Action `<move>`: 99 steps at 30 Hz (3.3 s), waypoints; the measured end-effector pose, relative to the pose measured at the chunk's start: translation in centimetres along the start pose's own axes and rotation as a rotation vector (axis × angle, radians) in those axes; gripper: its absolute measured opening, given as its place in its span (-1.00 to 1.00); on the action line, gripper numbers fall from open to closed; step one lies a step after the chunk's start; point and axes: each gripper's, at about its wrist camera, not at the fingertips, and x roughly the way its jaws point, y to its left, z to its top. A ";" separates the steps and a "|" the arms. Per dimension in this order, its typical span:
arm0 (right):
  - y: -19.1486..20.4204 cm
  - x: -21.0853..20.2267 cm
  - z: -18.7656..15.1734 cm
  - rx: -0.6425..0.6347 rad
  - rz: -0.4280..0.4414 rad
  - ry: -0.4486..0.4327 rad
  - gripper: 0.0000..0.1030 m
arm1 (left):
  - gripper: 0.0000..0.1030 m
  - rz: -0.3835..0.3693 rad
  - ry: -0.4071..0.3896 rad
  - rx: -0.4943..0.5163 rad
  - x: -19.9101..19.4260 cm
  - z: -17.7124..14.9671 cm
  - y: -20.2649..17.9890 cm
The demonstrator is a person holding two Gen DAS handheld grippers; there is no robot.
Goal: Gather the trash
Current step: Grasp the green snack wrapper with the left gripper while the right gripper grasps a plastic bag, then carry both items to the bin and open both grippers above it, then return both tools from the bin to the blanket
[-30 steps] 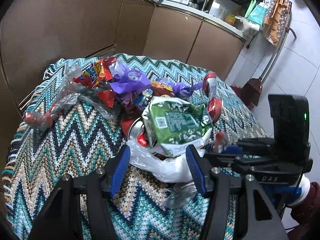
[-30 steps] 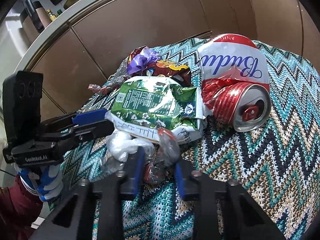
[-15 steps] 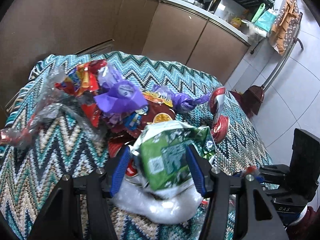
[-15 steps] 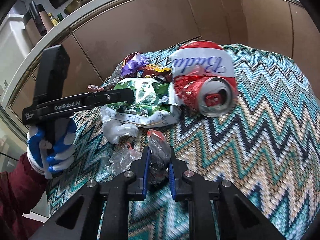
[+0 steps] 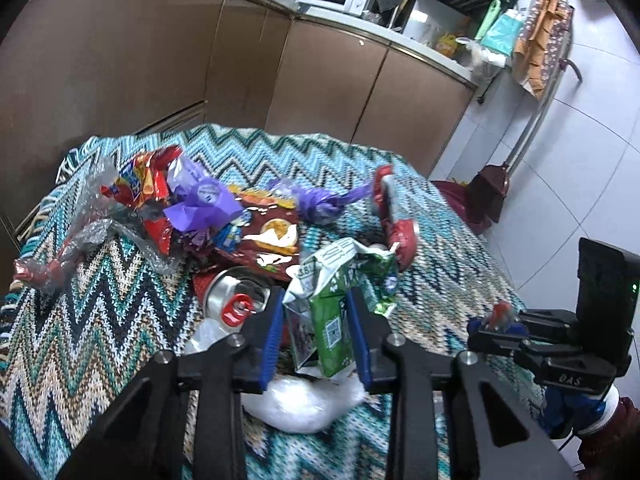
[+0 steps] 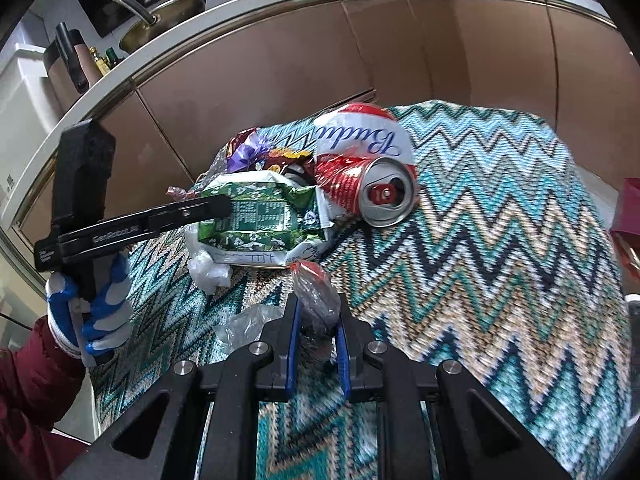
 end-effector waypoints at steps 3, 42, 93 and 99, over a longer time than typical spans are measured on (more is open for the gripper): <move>0.0 -1.3 -0.5 0.008 -0.014 -0.017 -0.71 | -0.55 -0.013 -0.021 0.017 -1.3 -0.1 -1.3; -12.3 -20.4 -5.9 0.234 -0.311 -0.362 -0.72 | -0.64 -0.204 -0.054 0.288 -2.0 7.0 -23.2; -19.6 -23.2 -4.5 0.326 -0.788 -0.354 0.88 | -0.36 -0.300 -0.062 0.292 8.4 8.7 -34.8; -11.8 -24.6 -3.5 0.256 -0.755 -0.410 0.96 | -0.36 -0.230 -0.176 0.266 1.0 6.8 -29.3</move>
